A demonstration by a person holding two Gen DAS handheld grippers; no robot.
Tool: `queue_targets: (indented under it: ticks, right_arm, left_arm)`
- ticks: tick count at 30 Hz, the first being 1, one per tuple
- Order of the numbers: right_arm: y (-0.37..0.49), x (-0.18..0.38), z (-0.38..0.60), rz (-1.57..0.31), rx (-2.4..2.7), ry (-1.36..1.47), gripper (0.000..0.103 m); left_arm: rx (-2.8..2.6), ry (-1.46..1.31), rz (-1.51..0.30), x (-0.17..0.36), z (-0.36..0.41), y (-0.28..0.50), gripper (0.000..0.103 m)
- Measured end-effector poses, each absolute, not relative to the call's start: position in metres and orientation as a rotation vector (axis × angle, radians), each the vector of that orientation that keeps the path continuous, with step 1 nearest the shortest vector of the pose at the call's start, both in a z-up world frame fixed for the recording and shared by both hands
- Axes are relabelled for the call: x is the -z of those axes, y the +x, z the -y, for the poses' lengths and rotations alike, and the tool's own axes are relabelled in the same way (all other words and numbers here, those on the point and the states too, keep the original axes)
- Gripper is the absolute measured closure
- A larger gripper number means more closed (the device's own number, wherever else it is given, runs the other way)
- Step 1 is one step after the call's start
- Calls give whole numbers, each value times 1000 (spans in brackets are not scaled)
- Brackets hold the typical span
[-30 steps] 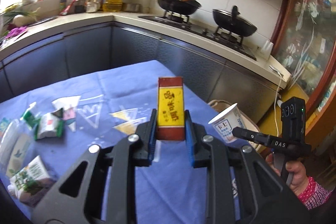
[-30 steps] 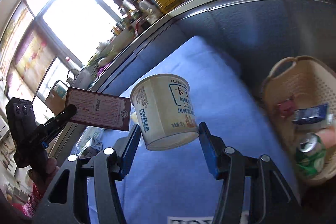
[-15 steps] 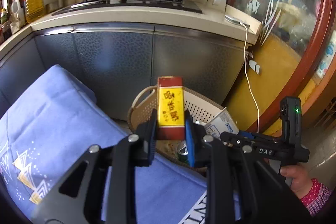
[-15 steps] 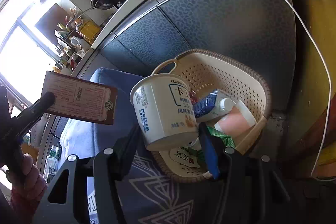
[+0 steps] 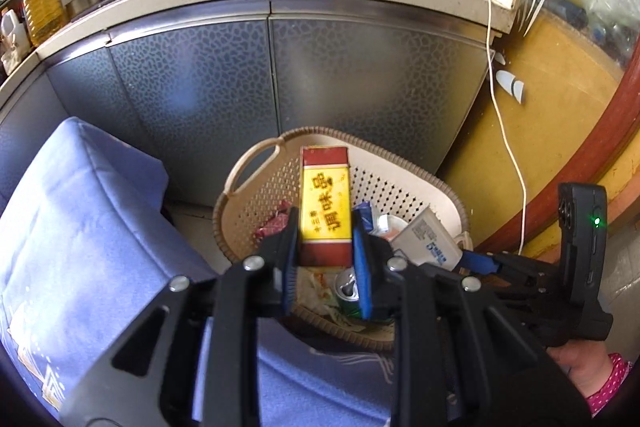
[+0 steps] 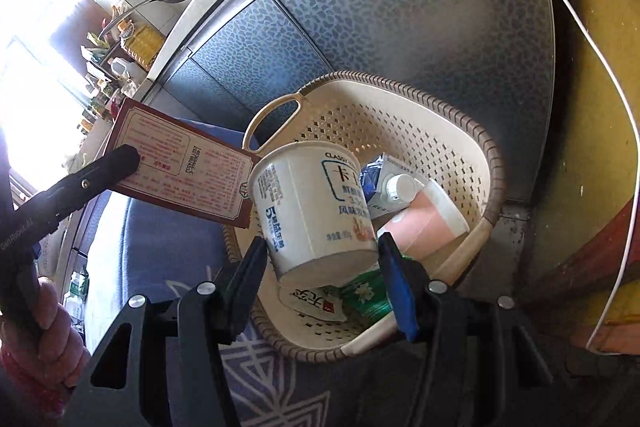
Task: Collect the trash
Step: 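Carry the yellow box with the left gripper while the right carries the white yogurt cup, both into basket, then bring both open grippers back over the table toward the remaining cartons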
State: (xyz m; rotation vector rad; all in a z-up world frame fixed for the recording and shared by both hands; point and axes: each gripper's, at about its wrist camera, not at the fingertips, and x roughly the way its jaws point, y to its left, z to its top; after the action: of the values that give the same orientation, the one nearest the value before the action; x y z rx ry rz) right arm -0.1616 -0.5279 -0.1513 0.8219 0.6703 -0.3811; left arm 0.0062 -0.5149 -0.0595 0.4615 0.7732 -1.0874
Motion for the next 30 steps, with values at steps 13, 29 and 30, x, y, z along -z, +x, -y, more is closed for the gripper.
queue_targets:
  ticks: [13, 29, 30]
  right_arm:
    - [-152, 135, 523, -660, 500, 699, 30]
    - [-126, 52, 458, -562, 405, 653, 29]
    - [-122, 50, 451, -561, 404, 651, 29]
  left_arm:
    - [1013, 484, -766, 66, 508, 11, 57]
    - [891, 371, -713, 46, 395, 31, 56]
    - [880, 364, -706, 46, 385, 32, 56]
